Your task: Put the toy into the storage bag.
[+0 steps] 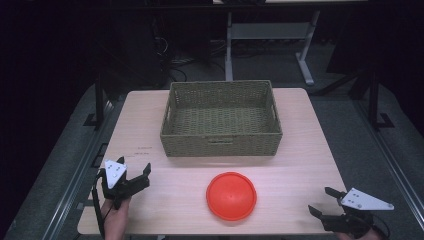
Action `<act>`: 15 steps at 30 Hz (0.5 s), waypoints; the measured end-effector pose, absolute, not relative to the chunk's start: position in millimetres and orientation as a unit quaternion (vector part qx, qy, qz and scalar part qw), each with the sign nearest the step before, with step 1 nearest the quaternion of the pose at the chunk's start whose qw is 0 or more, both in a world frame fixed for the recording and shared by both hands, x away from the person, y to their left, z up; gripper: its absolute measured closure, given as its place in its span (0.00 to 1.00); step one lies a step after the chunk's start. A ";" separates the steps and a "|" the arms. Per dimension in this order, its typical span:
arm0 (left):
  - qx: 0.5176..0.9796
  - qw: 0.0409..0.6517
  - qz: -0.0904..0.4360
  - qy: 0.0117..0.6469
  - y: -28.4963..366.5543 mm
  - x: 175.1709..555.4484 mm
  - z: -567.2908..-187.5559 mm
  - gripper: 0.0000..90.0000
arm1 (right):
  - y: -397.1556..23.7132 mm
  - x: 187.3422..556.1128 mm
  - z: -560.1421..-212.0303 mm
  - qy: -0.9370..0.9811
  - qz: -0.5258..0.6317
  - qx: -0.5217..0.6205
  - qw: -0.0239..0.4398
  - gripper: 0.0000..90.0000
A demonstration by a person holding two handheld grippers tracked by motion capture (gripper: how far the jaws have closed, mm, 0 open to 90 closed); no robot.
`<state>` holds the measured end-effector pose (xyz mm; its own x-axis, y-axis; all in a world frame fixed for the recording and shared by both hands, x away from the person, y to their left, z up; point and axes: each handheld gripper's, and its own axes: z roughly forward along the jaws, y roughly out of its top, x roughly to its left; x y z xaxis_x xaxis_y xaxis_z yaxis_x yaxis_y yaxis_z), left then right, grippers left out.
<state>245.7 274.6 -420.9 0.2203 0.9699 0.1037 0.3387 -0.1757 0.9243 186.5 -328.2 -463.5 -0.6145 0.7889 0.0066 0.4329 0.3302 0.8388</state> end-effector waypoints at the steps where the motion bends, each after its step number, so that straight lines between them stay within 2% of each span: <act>1: 0.660 0.416 0.384 0.495 273.9 246.1 -421.1 0.14 | -328.9 187.1 -463.7 0.789 0.430 0.388 0.204 0.16; 15: 0.672 0.415 0.383 0.479 267.2 246.4 -421.4 0.14 | -315.3 199.2 -457.5 0.802 0.435 0.375 0.163 0.16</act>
<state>246.4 267.2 -421.4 0.2476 0.9617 0.1176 0.3262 -0.1971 0.9245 199.2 -315.3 -457.5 -0.6654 0.7437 0.0645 0.4590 0.3395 0.8210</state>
